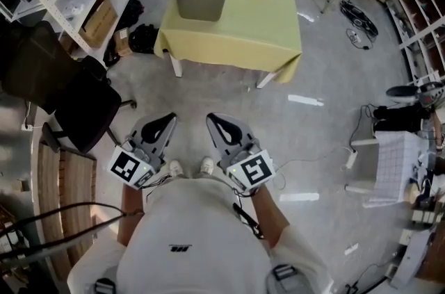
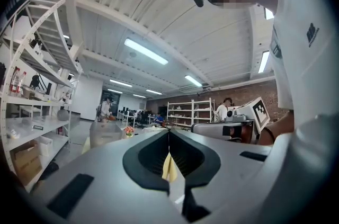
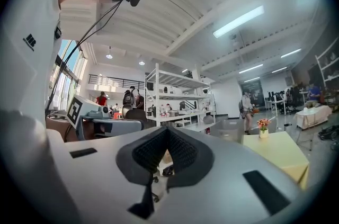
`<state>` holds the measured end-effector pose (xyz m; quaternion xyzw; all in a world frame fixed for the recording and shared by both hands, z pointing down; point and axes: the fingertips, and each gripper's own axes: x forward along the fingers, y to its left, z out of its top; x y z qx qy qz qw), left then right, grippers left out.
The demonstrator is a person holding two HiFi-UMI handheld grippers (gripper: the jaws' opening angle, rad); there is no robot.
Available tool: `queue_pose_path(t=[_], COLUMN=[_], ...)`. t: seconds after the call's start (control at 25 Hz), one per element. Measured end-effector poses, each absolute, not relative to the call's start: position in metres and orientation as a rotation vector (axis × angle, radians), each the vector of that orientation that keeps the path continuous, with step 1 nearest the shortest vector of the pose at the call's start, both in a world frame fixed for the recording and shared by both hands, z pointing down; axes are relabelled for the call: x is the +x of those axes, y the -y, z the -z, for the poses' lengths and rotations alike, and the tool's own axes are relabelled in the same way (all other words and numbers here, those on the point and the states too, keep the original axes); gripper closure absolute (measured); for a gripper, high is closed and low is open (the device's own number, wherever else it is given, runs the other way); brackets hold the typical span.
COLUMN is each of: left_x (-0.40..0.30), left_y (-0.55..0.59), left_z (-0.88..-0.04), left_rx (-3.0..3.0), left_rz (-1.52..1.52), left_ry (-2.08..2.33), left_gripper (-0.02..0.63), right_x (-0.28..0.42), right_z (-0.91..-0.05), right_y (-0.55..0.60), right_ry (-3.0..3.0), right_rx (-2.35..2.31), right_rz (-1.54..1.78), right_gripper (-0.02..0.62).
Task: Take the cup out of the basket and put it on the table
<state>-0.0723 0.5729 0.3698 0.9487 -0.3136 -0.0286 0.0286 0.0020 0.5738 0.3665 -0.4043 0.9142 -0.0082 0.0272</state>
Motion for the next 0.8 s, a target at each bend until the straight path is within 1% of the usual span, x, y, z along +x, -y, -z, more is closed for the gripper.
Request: queue_pose_path(t=[0.32, 0.8], left_x=[-0.049, -0.053], left_y=[-0.565, -0.505], left_z=[-0.361, -0.372], left_rx=[2.917, 2.897], left_rz=[0.098, 0.084], left_ry=[1.046, 1.019], left_gripper=[0.594, 0.594], right_x=[0.026, 0.022], right_z=[-0.361, -0.369], right_y=[-0.566, -0.504], right_ry=[-2.842, -2.852], right_rx=[-1.2, -1.243], right_rz=[0.005, 0.04], right_gripper=[0.588, 0.588])
